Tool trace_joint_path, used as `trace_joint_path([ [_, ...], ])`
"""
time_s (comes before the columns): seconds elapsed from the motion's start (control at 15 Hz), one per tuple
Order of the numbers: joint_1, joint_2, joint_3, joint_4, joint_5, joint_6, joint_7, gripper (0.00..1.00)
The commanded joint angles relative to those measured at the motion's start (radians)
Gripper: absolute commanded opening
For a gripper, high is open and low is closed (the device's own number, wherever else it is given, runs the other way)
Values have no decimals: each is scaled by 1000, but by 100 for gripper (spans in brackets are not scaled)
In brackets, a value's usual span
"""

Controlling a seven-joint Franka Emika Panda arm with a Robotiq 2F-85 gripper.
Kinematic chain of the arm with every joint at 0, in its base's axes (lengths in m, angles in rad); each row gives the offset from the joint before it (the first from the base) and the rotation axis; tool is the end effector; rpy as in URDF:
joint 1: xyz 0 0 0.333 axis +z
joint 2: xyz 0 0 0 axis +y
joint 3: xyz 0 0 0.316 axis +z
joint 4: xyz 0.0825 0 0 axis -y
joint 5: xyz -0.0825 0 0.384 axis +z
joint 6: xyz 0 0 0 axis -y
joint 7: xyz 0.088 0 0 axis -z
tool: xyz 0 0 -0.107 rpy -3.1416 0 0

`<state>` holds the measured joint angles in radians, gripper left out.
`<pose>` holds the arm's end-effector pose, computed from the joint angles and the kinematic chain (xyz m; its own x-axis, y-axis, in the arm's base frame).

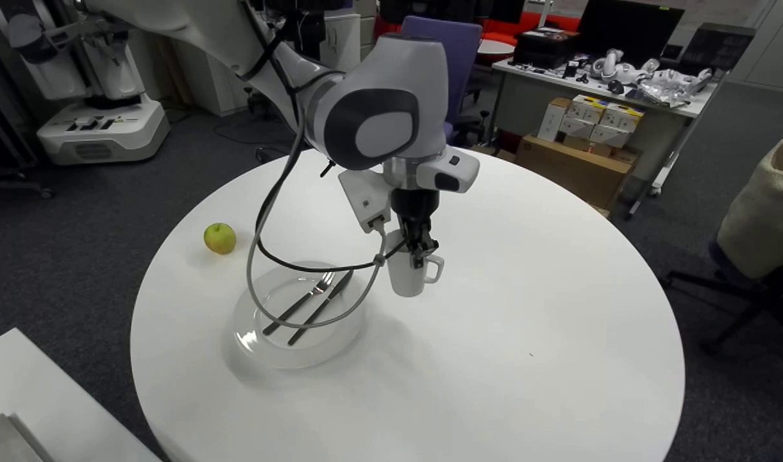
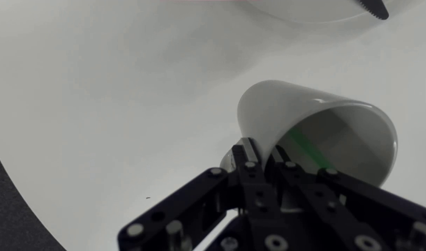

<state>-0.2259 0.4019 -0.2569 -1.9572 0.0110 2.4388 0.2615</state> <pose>0.5576 -0.2837 0.2854 0.7441 -0.6585 0.1123 -0.6668 -0.7424 0.0647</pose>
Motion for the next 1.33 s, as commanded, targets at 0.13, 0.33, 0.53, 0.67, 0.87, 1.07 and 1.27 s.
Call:
trace_joint_path([
  [0.13,-73,59,44,88,133,-27,-114,2],
  [0.33,-94,89,53,103,178,-28,-148,2],
  [0.53,-110,107,61,110,205,-20,-167,2],
  [0.67,-116,111,65,104,220,-10,-171,2],
  [0.87,-127,107,78,96,251,-1,-182,2],
  [1.07,-137,109,89,97,283,-2,-198,2],
  [1.27,-137,108,91,92,299,3,-206,2],
])
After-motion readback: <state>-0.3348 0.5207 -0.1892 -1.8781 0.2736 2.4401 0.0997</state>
